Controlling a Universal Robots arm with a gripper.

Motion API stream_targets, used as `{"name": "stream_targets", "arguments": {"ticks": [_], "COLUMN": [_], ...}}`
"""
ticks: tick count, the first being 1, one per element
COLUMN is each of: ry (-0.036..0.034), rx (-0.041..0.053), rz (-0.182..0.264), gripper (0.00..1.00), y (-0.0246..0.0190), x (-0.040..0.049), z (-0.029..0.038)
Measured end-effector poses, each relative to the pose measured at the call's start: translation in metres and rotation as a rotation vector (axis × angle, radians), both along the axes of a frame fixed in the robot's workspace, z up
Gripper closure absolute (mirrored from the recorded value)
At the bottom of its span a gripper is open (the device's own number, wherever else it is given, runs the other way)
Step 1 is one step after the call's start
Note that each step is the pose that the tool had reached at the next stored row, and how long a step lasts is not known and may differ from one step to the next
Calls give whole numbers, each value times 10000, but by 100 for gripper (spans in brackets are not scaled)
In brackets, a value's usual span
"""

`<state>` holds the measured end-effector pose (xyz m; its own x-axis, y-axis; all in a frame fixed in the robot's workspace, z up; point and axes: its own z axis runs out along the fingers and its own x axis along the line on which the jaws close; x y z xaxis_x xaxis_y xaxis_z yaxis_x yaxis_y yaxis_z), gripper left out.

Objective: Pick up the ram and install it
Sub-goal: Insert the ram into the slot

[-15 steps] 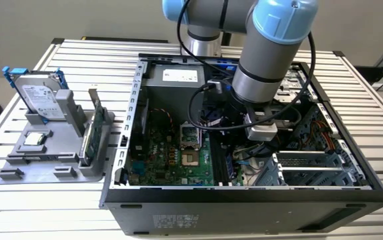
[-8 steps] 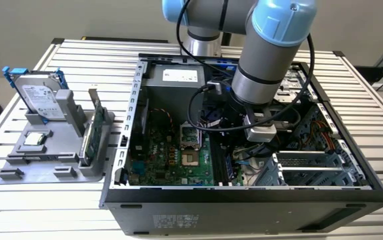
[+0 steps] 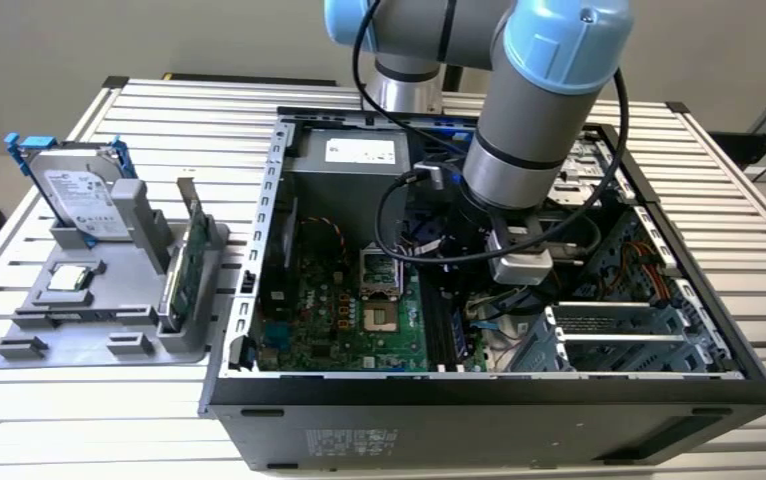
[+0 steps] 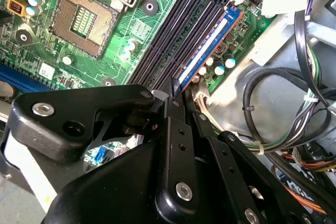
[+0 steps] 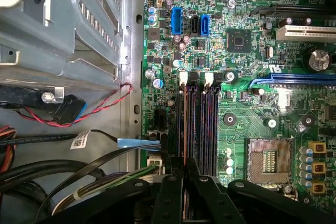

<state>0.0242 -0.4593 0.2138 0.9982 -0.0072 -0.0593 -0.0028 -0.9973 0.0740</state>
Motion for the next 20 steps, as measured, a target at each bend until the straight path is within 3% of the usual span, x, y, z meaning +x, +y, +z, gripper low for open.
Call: {"name": "stream_targets", "arguments": {"ticks": [2, 3, 12, 16, 20], "ry": [-1, -1, -1, 0, 0], "rx": [21, 13, 4, 14, 18], "rz": [0, 0, -1, -3, -8], "gripper": [100, 0, 0, 0, 0], "y": [3, 3, 0, 0, 0], "x": [0, 0, 0, 0, -1], "z": [-6, -6, -1, 79, 205]}}
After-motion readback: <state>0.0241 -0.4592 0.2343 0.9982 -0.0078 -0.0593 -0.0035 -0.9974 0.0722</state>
